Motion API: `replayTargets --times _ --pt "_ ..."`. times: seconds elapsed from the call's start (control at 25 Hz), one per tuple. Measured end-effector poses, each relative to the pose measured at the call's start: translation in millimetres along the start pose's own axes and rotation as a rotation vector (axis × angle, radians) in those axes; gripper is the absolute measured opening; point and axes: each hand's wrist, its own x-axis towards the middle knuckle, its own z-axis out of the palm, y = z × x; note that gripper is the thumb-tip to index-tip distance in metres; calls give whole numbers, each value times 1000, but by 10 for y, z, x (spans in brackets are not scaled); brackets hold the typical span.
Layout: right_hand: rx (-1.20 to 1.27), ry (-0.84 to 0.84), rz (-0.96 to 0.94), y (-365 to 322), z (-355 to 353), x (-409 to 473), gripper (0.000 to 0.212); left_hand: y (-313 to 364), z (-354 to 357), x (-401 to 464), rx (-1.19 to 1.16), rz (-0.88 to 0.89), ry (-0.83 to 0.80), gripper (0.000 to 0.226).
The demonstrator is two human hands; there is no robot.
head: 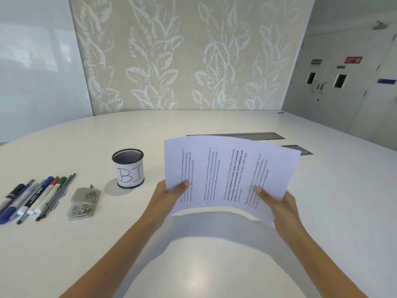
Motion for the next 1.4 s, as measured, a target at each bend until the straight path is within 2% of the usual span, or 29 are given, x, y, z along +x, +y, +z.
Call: replayTargets --times 0.12,0.2,0.24,0.32,0.44,0.48,0.56,0.64,0.72,0.8,0.92,1.0,1.08,1.24,1.4 --pt "-131 132 -255 -438 -86 243 68 356 2 203 140 118 -12 14" --pt "-413 114 -447 -788 -153 394 84 621 -10 329 279 170 -52 10" --pt "-603 69 -529 -962 -173 450 85 738 -5 378 338 171 -102 7" --pt "-874 -76 -617 -1269 -192 529 71 928 40 439 415 141 -210 8" --pt "-842 -350 -435 -1525 -125 508 17 1075 136 490 475 129 -273 13" --pt "-810 -404 -421 -1528 -127 529 10 1093 162 503 493 148 -248 16" --pt "-785 -392 -427 -1485 -174 569 21 1061 203 541 556 228 -113 30" --pt "-694 -299 -379 -1435 -255 608 9 953 242 562 604 261 75 57" --pt "-592 -221 -311 -1325 -330 667 9 794 323 518 535 141 158 86" --pt "-539 -141 -249 -1147 -374 717 12 595 456 445 431 -63 112 94" --pt "-496 -59 -138 -788 -417 744 8 303 704 296 164 -334 10 79" --pt "-506 -33 -39 -520 -453 734 7 140 815 262 97 -371 2 53" --pt "-584 -5 25 -250 -499 729 13 -7 873 265 189 -348 42 35" --pt "-692 10 60 152 -608 701 8 -175 999 281 448 -322 125 32" --pt "-858 19 29 306 -687 773 41 -303 1159 336 871 -246 91 24"
